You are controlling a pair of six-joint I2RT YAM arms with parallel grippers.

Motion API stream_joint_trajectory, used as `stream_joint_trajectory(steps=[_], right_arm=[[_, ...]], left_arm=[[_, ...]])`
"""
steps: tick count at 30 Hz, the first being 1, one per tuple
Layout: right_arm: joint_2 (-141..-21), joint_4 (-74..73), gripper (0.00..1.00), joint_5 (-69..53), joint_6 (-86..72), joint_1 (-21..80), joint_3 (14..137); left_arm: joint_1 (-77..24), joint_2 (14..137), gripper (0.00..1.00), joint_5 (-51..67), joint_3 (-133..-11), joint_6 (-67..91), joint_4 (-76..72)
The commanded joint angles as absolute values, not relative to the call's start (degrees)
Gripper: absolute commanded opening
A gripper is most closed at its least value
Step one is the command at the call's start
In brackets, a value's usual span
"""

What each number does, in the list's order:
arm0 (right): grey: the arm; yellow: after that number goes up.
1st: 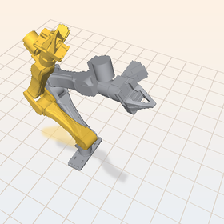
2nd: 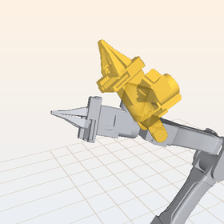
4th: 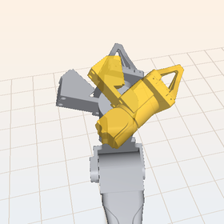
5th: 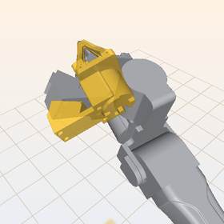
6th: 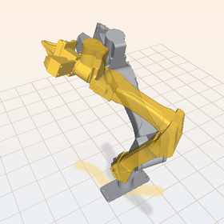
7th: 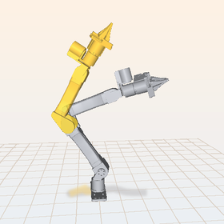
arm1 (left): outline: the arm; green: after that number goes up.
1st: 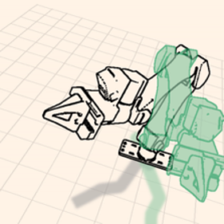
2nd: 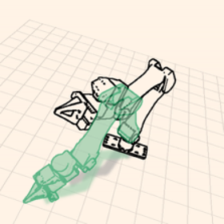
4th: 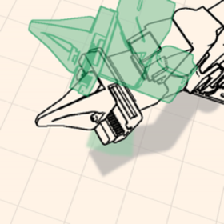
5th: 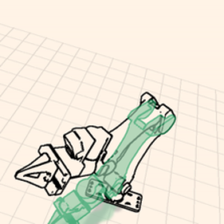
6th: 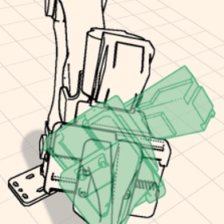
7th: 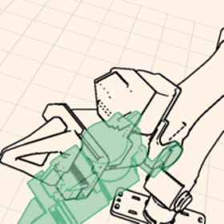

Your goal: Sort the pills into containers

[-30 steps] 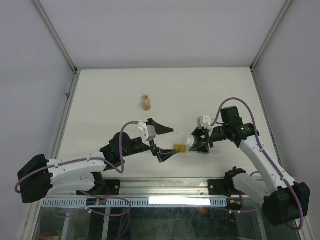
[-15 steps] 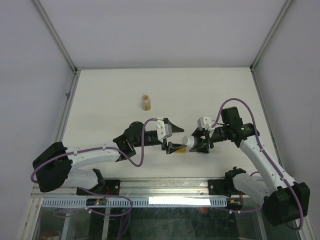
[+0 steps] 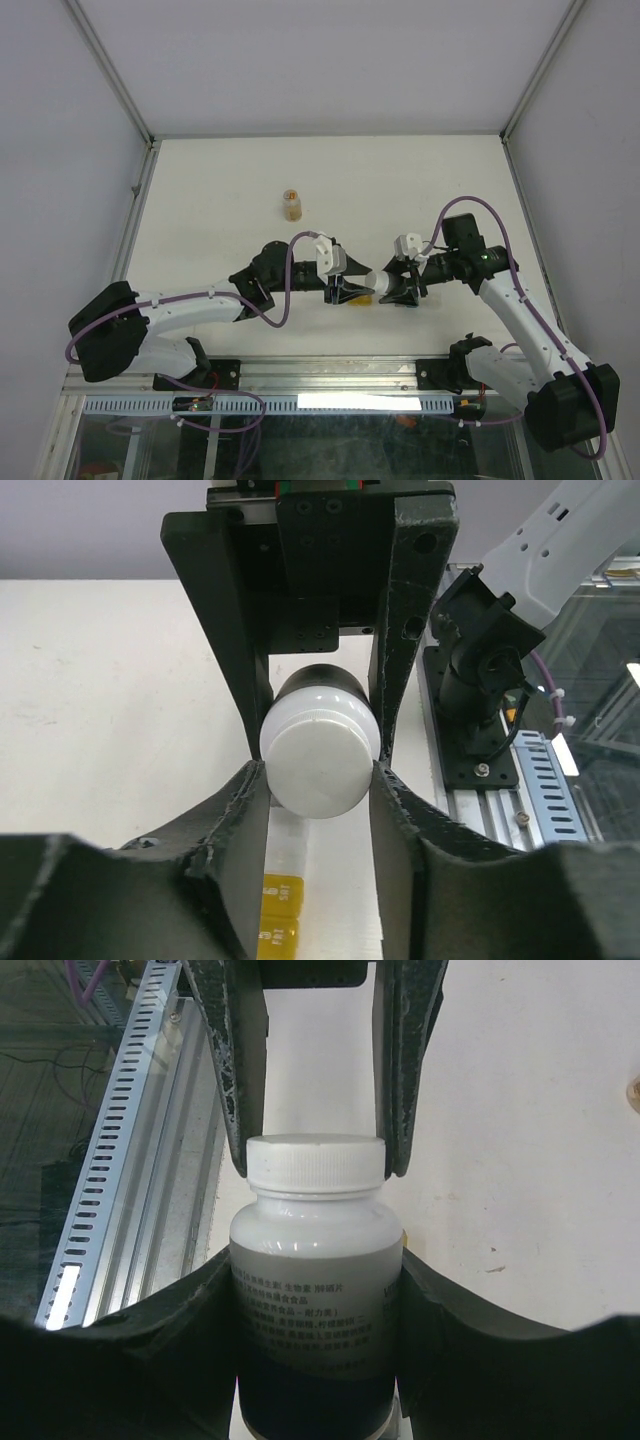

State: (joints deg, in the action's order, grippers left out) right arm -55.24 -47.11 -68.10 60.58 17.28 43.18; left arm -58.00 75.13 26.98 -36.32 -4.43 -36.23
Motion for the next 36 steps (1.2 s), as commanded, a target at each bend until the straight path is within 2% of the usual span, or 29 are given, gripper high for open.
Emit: stream_joint_trajectory(steps=[1, 4, 8, 16, 21, 24, 29, 32, 36], right_arm=[[-55.2, -46.7, 0.0, -70.4, 61.3, 17.7, 45.6], [-55.3, -46.6, 0.0, -70.0, 61.2, 17.7, 45.6], [-55.6, -45.7, 0.0, -68.8, 59.8, 17.7, 45.7], [-55.8, -45.0, 0.0, -68.5, 58.4, 17.5, 45.9], [-56.5, -44.9, 0.0, -68.3, 58.2, 17.4, 45.9], [-57.1, -45.0, 0.0, -68.1, 58.1, 17.2, 45.9], [-57.4, -45.4, 0.0, -69.1, 57.9, 16.2, 46.2], [-57.4, -45.8, 0.0, -69.9, 57.9, 15.8, 46.4], [-57.1, -45.9, 0.0, -70.2, 58.1, 15.7, 46.4]], left_arm=[[-57.0, 76.1, 0.33, 27.0, -39.7, -0.4, -39.4], [-57.0, 76.1, 0.2, 25.4, -40.1, 3.5, -39.6], [-57.0, 73.8, 0.0, 15.9, -39.5, 15.2, -38.7], [-60.4, 71.1, 0.0, 0.8, -37.2, 32.4, -37.5], [-61.5, 72.2, 0.0, 0.7, -39.1, 35.2, -36.8], [-61.5, 73.4, 0.12, 1.9, -40.9, 36.2, -35.1], [-61.6, 71.8, 0.51, 4.9, -40.2, 37.8, -34.9], [-61.9, 68.1, 0.7, 6.2, -38.6, 36.5, -32.9], [-62.3, 62.7, 0.86, 5.4, -36.0, 34.2, -27.5]])
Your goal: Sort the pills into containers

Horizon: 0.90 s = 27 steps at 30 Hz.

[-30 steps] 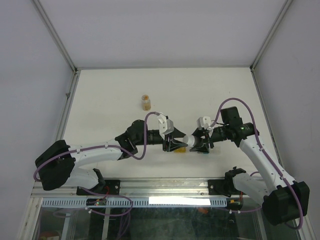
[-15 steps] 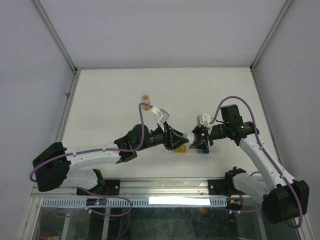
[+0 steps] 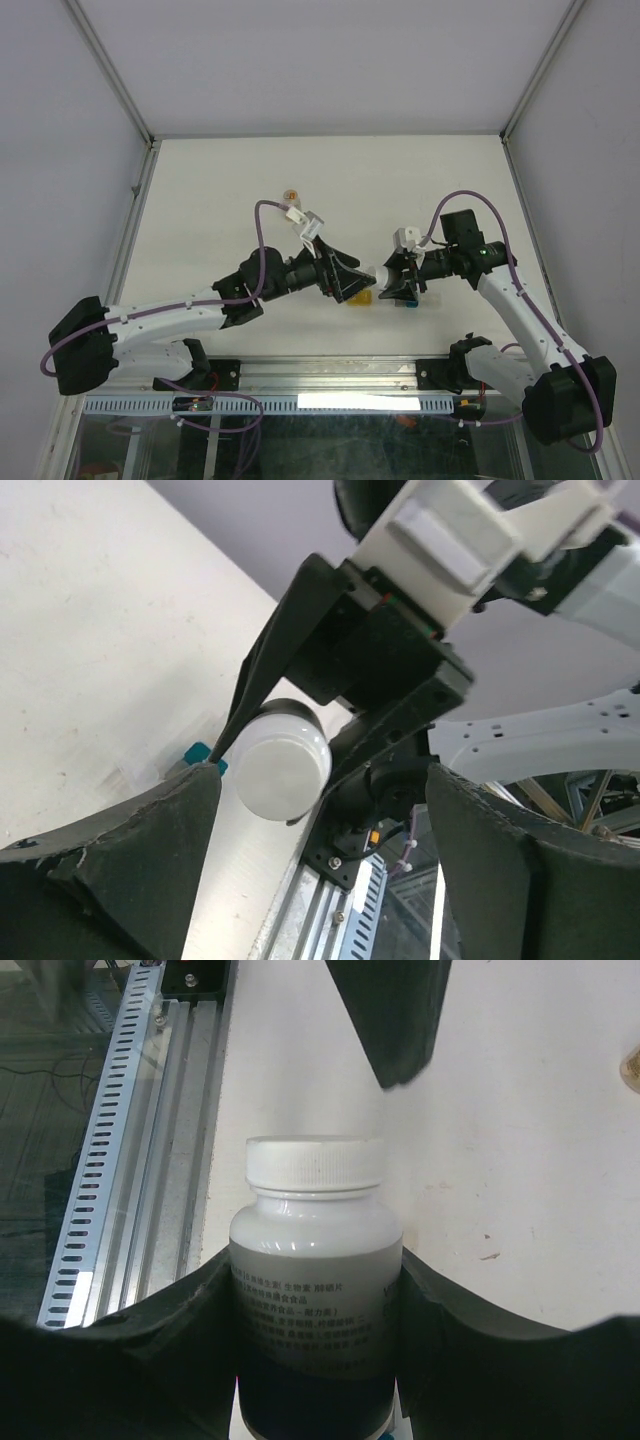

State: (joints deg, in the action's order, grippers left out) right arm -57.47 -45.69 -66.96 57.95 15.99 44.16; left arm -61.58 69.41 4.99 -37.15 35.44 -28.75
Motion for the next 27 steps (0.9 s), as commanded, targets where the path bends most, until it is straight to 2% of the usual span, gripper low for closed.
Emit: stream_joint_trajectory(steps=[1, 3, 7, 13, 19, 22, 27], right_arm=[[-57.0, -46.0, 0.0, -70.2, 58.1, 15.7, 46.4], [-56.7, -46.1, 0.0, -70.3, 58.4, 15.6, 46.4], [-56.4, -46.6, 0.0, -70.5, 59.2, 15.6, 46.4], [-55.8, -48.3, 0.0, -70.8, 62.0, 15.6, 46.5], [-55.5, -49.4, 0.0, -71.6, 63.5, 15.7, 46.6], [-55.8, -49.7, 0.0, -71.7, 64.0, 16.1, 46.7], [-56.6, -49.9, 0.0, -71.6, 64.2, 16.5, 46.9]], left_arm=[[-62.3, 61.2, 0.9, 5.2, -35.3, 33.0, -26.4], [-62.3, 58.2, 0.99, 5.1, -33.7, 28.7, -26.4], [-62.3, 55.4, 0.99, 9.3, -31.3, 15.6, -31.7], [-62.2, 60.5, 0.99, 21.2, -33.3, -5.5, -34.6], [-61.0, 66.3, 0.99, 23.3, -34.6, -10.3, -38.6], [-60.9, 68.6, 0.97, 22.5, -34.9, -11.5, -39.9], [-60.4, 71.0, 0.84, 22.0, -35.6, -11.3, -41.3]])
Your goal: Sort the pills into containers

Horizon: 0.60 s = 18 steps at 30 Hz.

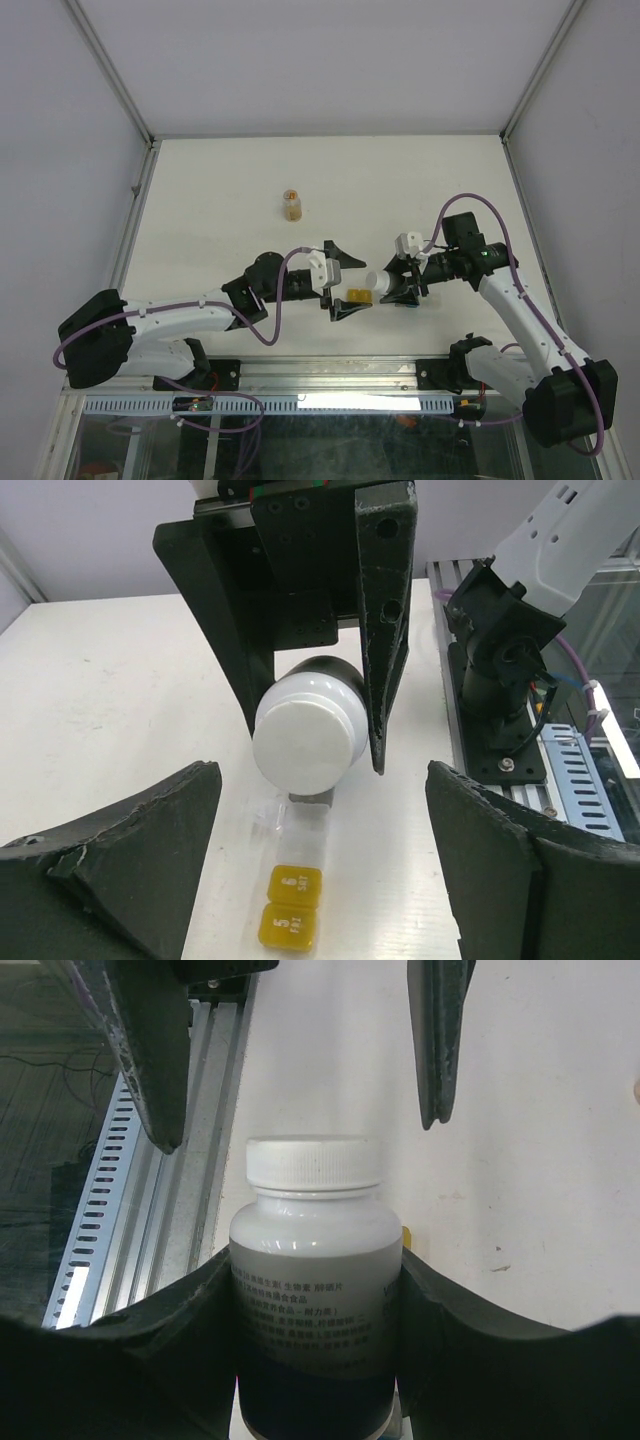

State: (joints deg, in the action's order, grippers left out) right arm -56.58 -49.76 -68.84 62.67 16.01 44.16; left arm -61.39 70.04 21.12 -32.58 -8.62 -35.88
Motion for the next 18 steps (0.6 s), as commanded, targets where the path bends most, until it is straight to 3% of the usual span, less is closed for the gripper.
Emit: stream_joint_trajectory(steps=[1, 7, 18], right_arm=[[-56.8, -49.9, 0.0, -71.5, 64.2, 16.6, 46.8], [-57.4, -49.9, 0.0, -71.3, 64.2, 16.8, 46.8], [-57.4, -49.9, 0.0, -71.4, 64.1, 16.9, 46.8]], left_arm=[[-60.3, 71.3, 0.81, 21.8, -35.8, -11.1, -41.2], [-59.7, 73.1, 0.66, 21.8, -37.3, -10.1, -40.8], [-58.9, 75.0, 0.61, 24.2, -38.3, -8.2, -40.6]])
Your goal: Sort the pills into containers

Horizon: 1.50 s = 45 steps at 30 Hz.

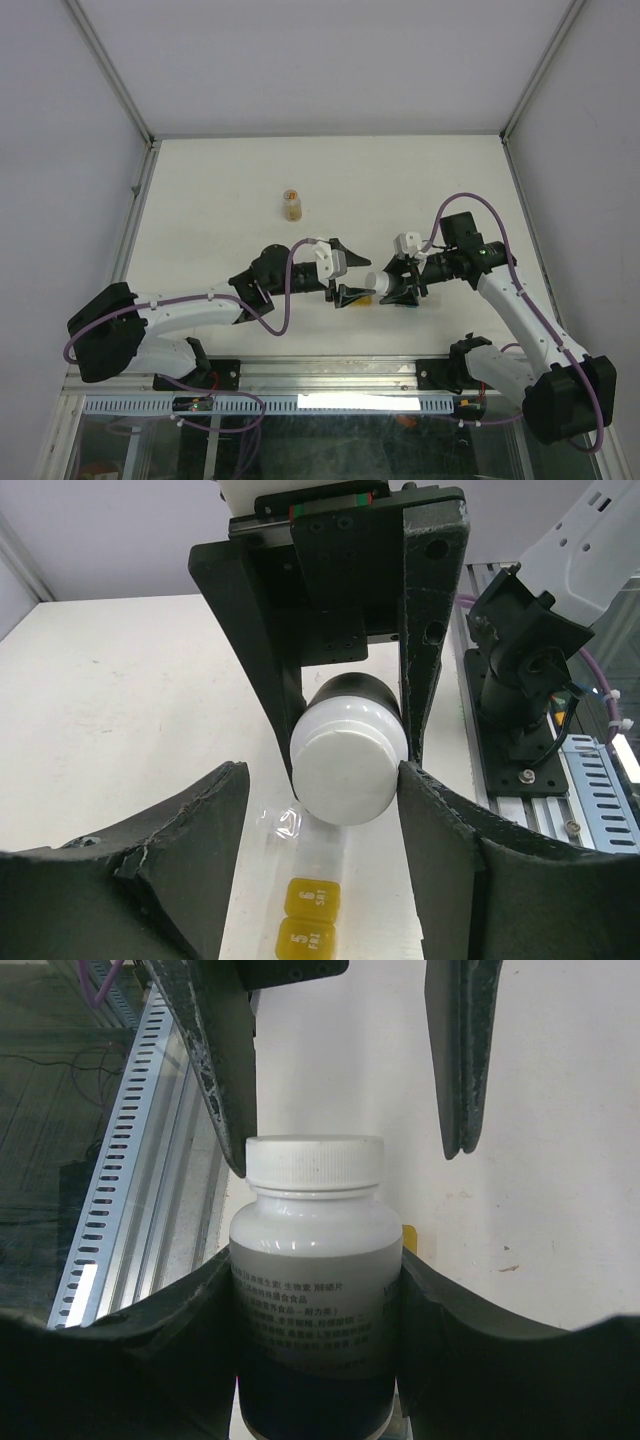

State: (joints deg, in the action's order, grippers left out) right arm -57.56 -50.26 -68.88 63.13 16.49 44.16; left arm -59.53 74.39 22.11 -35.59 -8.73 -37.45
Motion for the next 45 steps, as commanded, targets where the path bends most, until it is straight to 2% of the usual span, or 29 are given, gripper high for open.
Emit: stream_joint_trajectory(steps=[1, 6, 14, 20, 25, 32, 45], right_arm=[[-57.4, -49.9, 0.0, -71.4, 64.1, 16.9, 46.8], [-57.5, -49.9, 0.0, -71.3, 64.1, 16.9, 46.7], [-57.7, -49.8, 0.0, -71.1, 63.9, 16.9, 46.7], [-58.2, -48.3, 0.0, -69.7, 61.6, 16.9, 46.8], [-59.0, -47.2, 0.0, -68.9, 59.9, 16.8, 46.8], [-60.2, -46.2, 0.0, -68.0, 58.3, 16.8, 46.8], [-61.5, -44.6, 0.0, -66.7, 56.4, 16.4, 46.3]], left_arm=[[-58.8, 75.2, 0.61, 24.5, -38.6, -8.1, -40.4], [-58.6, 76.3, 0.56, 26.4, -39.5, -7.1, -39.9], [-58.2, 76.8, 0.21, 26.8, -40.0, -1.0, -41.5], [-58.3, 76.3, 0.03, 19.3, -38.7, 17.9, -44.7], [-60.0, 74.3, 0.0, 7.7, -37.0, 32.8, -45.2], [-62.2, 72.4, 0.0, -5.2, -39.0, 40.0, -38.0], [-62.3, 69.4, 0.0, -10.6, -39.7, 54.5, -30.5]])
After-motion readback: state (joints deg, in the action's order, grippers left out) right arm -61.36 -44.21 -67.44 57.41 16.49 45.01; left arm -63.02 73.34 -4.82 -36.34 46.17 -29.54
